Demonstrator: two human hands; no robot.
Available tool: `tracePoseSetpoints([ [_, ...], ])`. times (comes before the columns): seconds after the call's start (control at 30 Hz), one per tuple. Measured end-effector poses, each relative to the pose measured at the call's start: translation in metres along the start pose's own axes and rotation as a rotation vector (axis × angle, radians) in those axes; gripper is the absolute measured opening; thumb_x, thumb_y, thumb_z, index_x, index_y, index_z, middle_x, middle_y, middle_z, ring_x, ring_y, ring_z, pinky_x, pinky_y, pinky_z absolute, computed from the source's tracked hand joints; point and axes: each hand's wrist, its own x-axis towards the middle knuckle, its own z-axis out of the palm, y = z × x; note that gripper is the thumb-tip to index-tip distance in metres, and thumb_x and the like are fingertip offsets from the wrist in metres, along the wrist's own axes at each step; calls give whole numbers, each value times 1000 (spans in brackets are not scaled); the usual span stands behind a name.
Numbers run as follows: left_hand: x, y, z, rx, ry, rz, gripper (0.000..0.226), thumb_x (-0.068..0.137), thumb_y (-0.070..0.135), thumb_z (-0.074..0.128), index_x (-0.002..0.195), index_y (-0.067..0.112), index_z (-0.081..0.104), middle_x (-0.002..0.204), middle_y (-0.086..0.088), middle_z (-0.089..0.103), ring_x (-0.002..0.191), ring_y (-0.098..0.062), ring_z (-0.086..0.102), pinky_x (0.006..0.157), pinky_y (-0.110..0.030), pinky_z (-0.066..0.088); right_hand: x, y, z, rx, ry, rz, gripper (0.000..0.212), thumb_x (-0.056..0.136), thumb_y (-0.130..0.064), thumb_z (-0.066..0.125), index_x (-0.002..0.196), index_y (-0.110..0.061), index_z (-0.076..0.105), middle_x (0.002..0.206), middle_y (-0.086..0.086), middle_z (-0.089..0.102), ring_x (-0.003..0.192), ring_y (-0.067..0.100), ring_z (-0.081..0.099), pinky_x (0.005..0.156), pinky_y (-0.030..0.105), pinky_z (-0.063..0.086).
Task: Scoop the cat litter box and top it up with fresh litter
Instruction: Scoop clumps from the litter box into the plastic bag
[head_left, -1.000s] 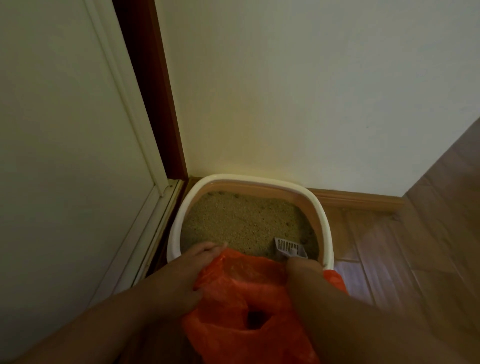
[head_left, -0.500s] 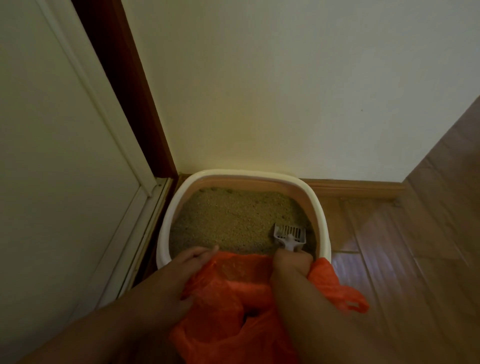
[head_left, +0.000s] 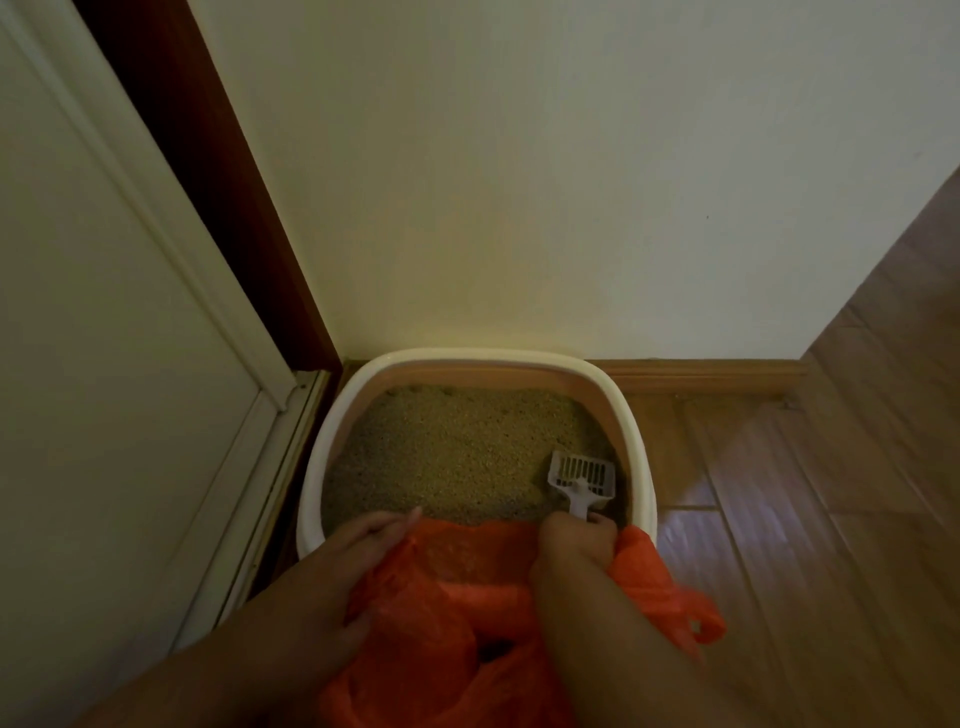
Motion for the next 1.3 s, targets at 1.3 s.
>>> tracePoseSetpoints([
  [1.3,12,1,15,18,8,-114,91,91,20,69,151,57,10,143,48,9,133,22,25,99,0,34,89,-56,2,-854,-297,-583,56,96,-1,53,149,-16,45,136,13,57,110,30,63,90,39,55],
])
